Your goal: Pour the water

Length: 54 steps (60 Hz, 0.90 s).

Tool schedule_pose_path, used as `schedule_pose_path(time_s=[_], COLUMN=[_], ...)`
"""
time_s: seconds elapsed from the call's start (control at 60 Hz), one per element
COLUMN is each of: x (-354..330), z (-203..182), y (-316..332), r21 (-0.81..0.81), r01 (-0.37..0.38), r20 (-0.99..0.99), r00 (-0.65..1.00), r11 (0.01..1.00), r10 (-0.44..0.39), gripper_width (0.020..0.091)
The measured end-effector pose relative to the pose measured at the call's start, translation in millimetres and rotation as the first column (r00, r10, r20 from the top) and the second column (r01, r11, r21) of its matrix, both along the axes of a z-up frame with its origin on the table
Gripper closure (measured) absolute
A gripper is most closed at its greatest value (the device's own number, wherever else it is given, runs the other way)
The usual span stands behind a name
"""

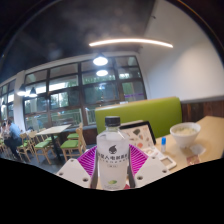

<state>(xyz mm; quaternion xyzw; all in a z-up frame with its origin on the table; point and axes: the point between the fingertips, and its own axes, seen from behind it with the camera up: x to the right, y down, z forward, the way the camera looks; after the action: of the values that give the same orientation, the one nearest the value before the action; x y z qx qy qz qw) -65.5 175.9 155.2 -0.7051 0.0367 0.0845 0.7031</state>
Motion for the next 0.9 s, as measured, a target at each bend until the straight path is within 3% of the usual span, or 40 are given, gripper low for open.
schedule_pose_path(time_s=[0.217, 0.233, 0.317, 0.333, 0.417, 0.583, 0.683, 0.9], x=[-10.9, -11.4, -19.1, -14.7, -15.3, -12.4, -7.0, 9.5], z=[-68.8, -73.3, -76.1, -53.9, -53.4, -51.4, -60.2, -27.1], y=[6.3, 7.6, -0.3, 14.6, 19.8, 14.5, 14.0, -53.7], r21=[-0.016, -0.025, -0.008, -0.01, 0.005, -0.025, -0.122, -0.156], r01=[-0.012, -0.013, -0.014, -0.016, -0.009, -0.019, -0.033, -0.07], r20=[0.096, 0.106, 0.146, 0.155, 0.179, 0.166, 0.163, 0.123], r00=[0.995, 0.994, 0.989, 0.988, 0.984, 0.986, 0.985, 0.988], r11=[1.0, 1.0, 1.0, 1.0, 1.0, 0.999, 0.992, 0.985], r10=[0.013, 0.016, 0.015, 0.018, 0.007, 0.023, 0.053, 0.09], gripper_width=[0.0667, 0.0625, 0.0646, 0.0635, 0.0634, 0.0487, 0.0269, 0.0274])
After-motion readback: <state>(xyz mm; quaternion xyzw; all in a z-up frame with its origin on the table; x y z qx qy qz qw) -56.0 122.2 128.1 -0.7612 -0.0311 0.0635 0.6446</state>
